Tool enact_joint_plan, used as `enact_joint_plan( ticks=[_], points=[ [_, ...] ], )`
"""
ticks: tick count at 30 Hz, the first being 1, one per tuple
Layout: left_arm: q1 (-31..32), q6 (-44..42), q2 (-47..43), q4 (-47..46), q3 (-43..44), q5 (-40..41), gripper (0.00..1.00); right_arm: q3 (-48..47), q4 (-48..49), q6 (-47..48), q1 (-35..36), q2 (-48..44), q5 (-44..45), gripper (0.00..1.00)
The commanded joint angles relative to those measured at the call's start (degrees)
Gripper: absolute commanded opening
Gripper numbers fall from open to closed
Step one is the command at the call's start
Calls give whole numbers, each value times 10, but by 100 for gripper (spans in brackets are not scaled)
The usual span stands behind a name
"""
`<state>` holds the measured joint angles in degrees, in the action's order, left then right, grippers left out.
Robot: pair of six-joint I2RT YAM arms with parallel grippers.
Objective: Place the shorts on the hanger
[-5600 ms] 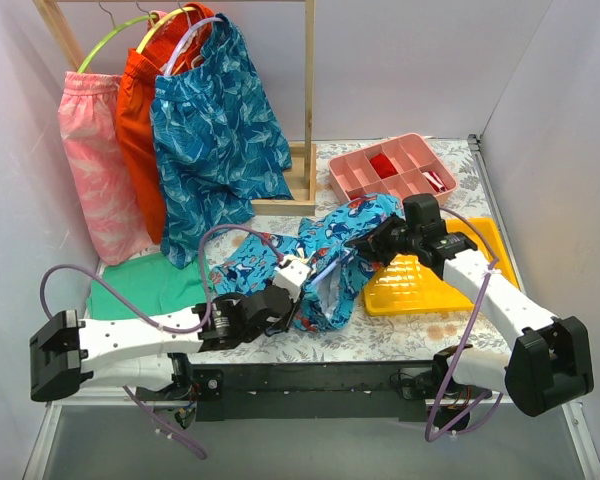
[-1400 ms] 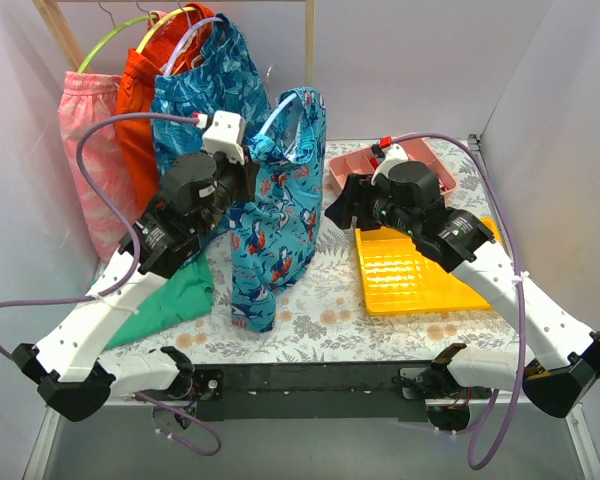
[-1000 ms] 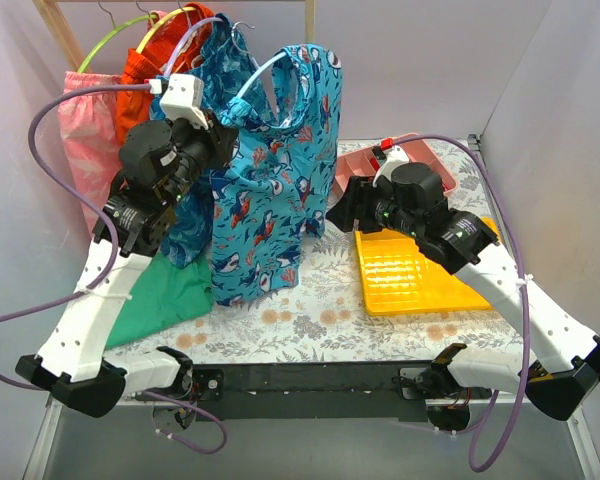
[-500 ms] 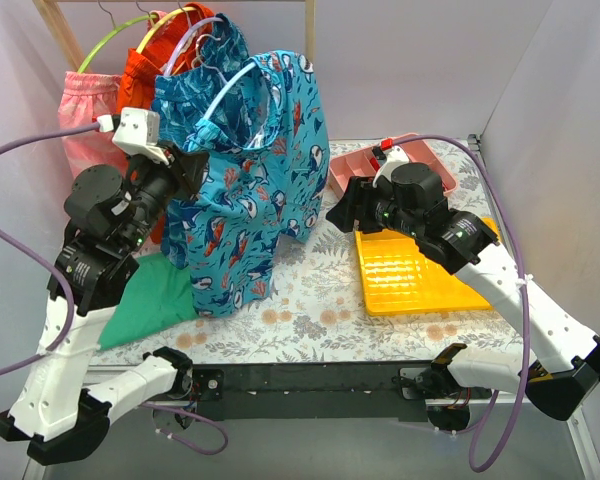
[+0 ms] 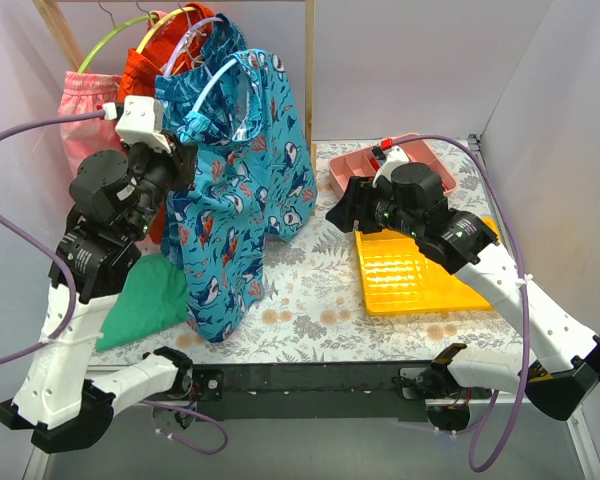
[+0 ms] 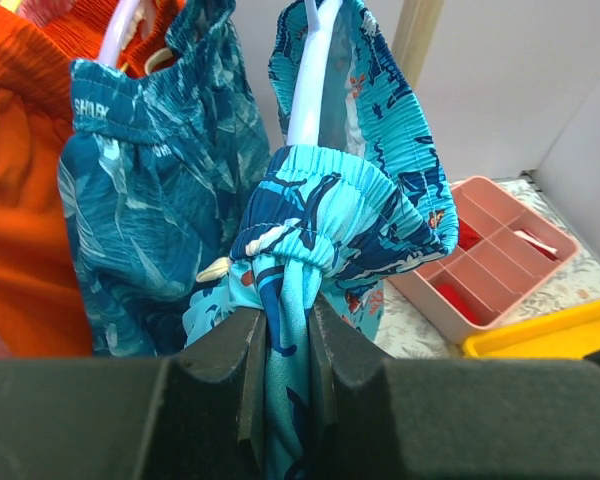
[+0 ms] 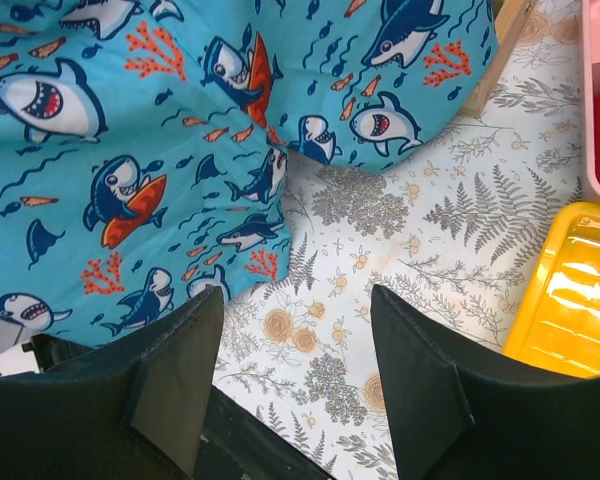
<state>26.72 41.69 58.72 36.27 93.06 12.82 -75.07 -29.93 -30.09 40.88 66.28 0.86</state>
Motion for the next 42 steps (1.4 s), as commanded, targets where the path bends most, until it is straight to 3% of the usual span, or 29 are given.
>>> enact_joint_plan(
  ticks=[1,8,17,31,42],
  points=[
    [-4,-37,13,-80,36,28,0,-10,24,-7,-2,6,-24,68],
    [-4,-78,69,-175,34,17,0,-16,30,-9,-2,16,-34,67],
    [-19,-135,180,-200,135,38,0,-38,25,2,-1,30,-40,67],
    [-100,-86,294,-198,212,-74,0,-73,23,13,-2,65,-61,67],
    [-103,-65,310,-183,194,-125,0,-61,30,9,-2,63,-72,67]
  ],
)
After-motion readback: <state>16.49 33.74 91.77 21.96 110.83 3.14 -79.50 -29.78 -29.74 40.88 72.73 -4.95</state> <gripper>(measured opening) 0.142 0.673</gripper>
